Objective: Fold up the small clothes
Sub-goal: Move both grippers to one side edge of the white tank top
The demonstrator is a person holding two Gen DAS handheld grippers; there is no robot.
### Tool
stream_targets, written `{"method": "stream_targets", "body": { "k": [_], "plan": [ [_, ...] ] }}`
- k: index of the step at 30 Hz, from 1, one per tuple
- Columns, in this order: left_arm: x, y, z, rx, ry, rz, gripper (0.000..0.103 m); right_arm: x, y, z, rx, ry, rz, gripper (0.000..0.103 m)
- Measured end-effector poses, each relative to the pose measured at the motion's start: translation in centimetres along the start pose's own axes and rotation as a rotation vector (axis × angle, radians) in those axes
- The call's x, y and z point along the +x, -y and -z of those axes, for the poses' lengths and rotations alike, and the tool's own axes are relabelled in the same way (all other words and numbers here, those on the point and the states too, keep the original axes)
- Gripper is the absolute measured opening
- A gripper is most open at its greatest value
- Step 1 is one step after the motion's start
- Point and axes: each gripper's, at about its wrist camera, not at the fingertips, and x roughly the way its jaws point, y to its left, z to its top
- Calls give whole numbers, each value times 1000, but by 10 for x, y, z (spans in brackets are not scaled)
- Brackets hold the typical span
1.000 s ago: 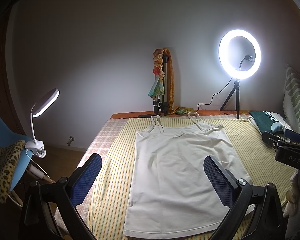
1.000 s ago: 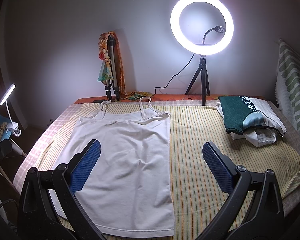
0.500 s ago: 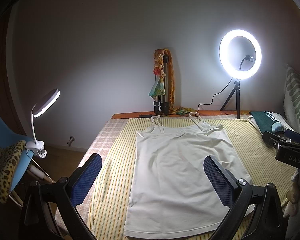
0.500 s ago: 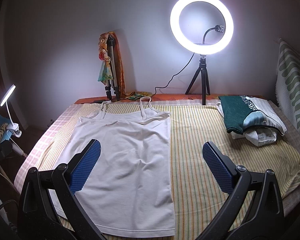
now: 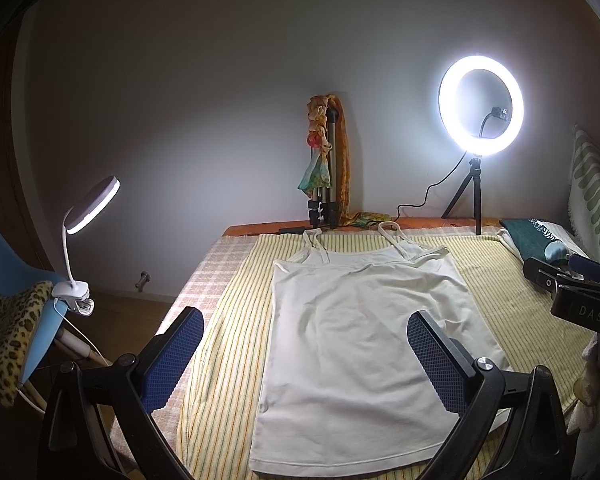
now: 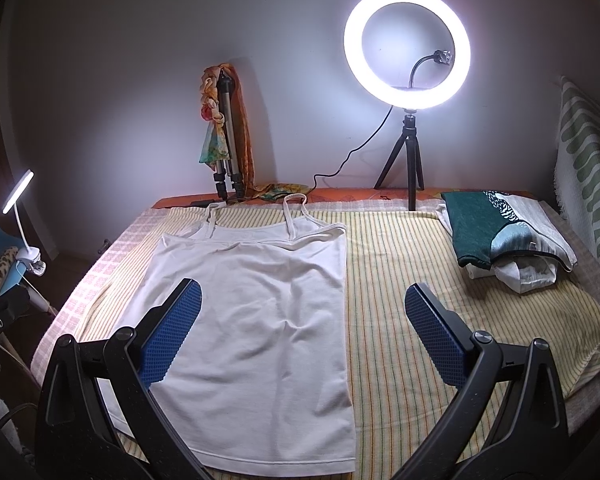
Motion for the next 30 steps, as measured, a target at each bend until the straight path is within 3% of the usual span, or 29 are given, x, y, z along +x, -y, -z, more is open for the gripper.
{"method": "stream_targets", "body": {
  "k": [7,13,19,25,30],
  "plan": [
    [14,-15,12,-33,-50,7,102,13,-12,-13,-18,-24,-72,103],
    [29,-39,37,-72,-119,30,94,27,-24,-29,-43,-37,-125,103],
    [47,-68,63,-202,-225,99,78,52,-47,-38,-98,-86,-215,103],
    [57,-78,86,-294,-311,155,65,74,-69,-48,-93,-59,-311,103],
    [67,-83,110,-346,-375,177,50,108,-94,-67,-102,-144,-389,103]
  ]
}}
